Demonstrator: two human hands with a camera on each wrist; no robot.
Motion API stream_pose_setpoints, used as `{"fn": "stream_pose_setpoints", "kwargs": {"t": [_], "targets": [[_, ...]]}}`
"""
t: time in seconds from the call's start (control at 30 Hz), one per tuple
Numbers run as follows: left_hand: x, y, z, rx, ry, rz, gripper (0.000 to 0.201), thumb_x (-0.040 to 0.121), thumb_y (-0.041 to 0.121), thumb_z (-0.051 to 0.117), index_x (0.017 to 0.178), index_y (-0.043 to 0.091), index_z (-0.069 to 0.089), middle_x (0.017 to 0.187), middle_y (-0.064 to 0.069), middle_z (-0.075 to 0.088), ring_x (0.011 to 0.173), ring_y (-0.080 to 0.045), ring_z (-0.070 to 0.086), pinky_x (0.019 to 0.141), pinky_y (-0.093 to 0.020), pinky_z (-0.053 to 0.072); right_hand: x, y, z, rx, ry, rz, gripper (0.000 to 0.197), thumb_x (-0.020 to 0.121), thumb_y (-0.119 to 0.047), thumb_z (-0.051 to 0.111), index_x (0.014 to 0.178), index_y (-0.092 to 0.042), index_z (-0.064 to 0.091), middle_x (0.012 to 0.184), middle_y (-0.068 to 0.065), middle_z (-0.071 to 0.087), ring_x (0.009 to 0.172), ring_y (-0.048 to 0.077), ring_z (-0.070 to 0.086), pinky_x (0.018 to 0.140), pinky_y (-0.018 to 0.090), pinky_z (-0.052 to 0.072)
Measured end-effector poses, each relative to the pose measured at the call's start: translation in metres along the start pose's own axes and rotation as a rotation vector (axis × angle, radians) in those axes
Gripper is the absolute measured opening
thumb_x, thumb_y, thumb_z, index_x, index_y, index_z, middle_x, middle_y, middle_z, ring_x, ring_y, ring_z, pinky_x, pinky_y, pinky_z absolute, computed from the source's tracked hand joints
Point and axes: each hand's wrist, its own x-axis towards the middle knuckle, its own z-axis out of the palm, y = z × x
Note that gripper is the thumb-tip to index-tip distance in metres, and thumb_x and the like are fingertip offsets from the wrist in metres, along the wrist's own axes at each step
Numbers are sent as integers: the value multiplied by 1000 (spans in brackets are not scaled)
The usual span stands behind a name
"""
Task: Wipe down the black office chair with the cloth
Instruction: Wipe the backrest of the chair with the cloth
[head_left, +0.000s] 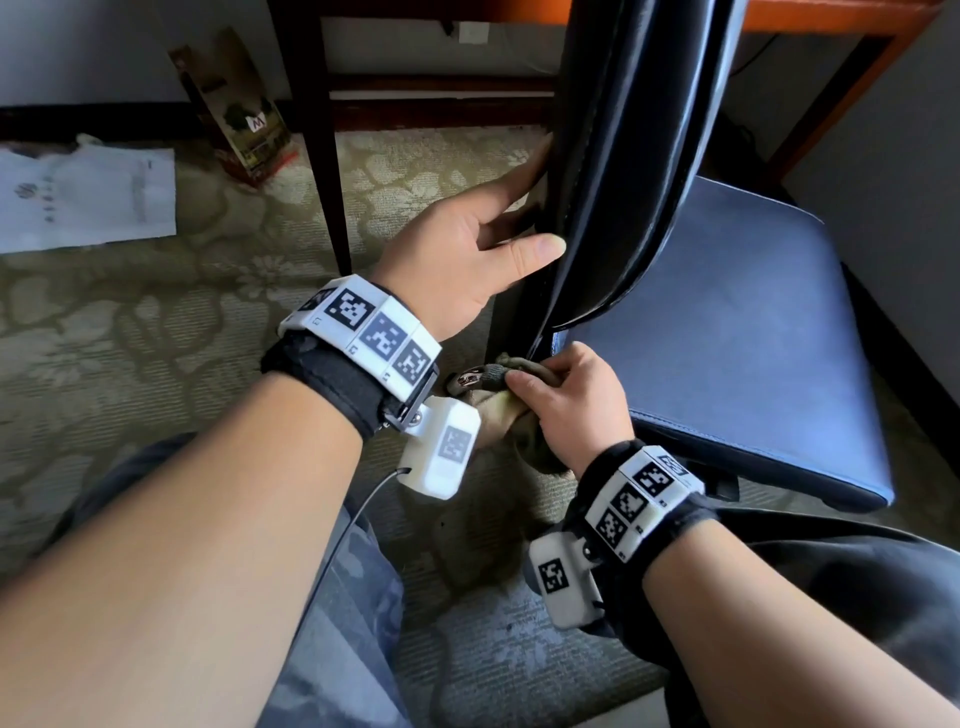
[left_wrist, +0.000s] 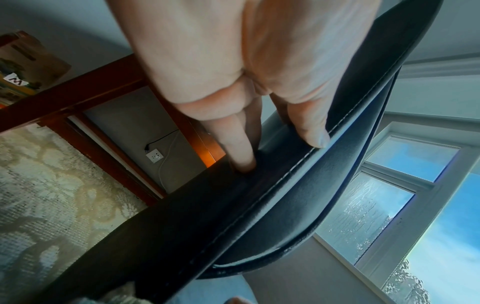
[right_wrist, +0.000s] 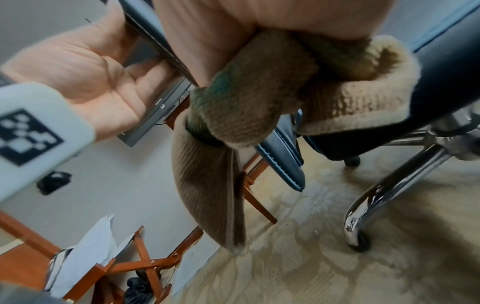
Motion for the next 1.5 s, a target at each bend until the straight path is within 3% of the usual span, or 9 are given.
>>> {"fn": "stream_pose_setpoints", "kwargs": {"t": [0.17, 0.3, 0.5, 0.63, 0.93, 1.07, 1.2, 1.37, 1.5], "targets": [[0, 3, -1, 51, -5, -14, 70, 87, 42, 77, 149, 53, 45, 139, 10, 68, 134, -10, 61, 119, -51, 43, -5, -16, -15, 221, 102, -103, 30, 81, -32, 87, 77, -21, 60, 73, -5, 69, 66, 3, 63, 60, 23, 52], [-1, 2, 0, 20, -6, 2, 82, 87, 38, 76, 160, 34, 39, 143, 5, 66, 135, -12, 60, 119, -49, 43, 1, -15, -9, 329, 98, 15, 32, 80, -29, 88, 76, -17, 59, 68, -5, 73, 62, 9, 68, 60, 30, 57], [-1, -8, -2, 57, -10, -12, 80, 87, 38, 77, 158, 37, 41, 141, 10, 67, 134, -9, 60, 117, -46, 45, -4, 11, 11, 319, 1, 237, 33, 80, -30, 87, 75, -16, 57, 72, 4, 75, 66, 20, 74, 67, 45, 63], [-3, -16, 0, 193, -37, -19, 91, 85, 34, 81, 163, 34, 33, 140, 28, 61, 131, -1, 61, 116, -37, 46, -11, 4, -2, 406, 1, 137, 33, 76, -39, 87, 75, -22, 59, 77, 11, 76, 75, 37, 74, 70, 58, 61], [-2, -19, -1, 156, -27, -33, 89, 88, 24, 81, 162, 33, 34, 139, 17, 66, 129, -3, 63, 112, -46, 51, -3, 14, 7, 369, 41, 210, 33, 78, -37, 86, 80, -18, 60, 76, 5, 76, 74, 29, 75, 71, 55, 62], [-4, -21, 0, 127, -49, -27, 93, 82, 35, 82, 162, 36, 34, 142, 30, 59, 136, -5, 58, 114, -50, 48, -6, 24, 6, 213, 11, 216, 31, 82, -39, 84, 85, -17, 62, 76, 1, 75, 72, 19, 73, 72, 46, 62], [-3, -23, -1, 129, -55, -30, 90, 88, 26, 81, 163, 34, 33, 134, 40, 59, 135, -2, 58, 113, -50, 49, -13, 19, 4, 169, 0, 69, 28, 85, -42, 80, 93, -26, 58, 83, -1, 73, 75, 14, 72, 74, 41, 61], [-3, -22, 0, 149, -40, -30, 83, 81, 42, 84, 150, 54, 41, 144, 23, 61, 135, -6, 59, 112, -53, 49, -18, 14, 6, 324, 53, 38, 27, 89, -35, 78, 95, -33, 52, 79, 3, 75, 65, 17, 73, 62, 41, 60], [-2, -20, 1, 138, -34, -40, 86, 81, 40, 84, 154, 49, 40, 140, 17, 66, 135, -6, 59, 112, -52, 49, -21, 8, 8, 416, 70, 6, 22, 92, -23, 77, 92, -31, 57, 77, 3, 75, 59, 27, 71, 54, 46, 58]]}}
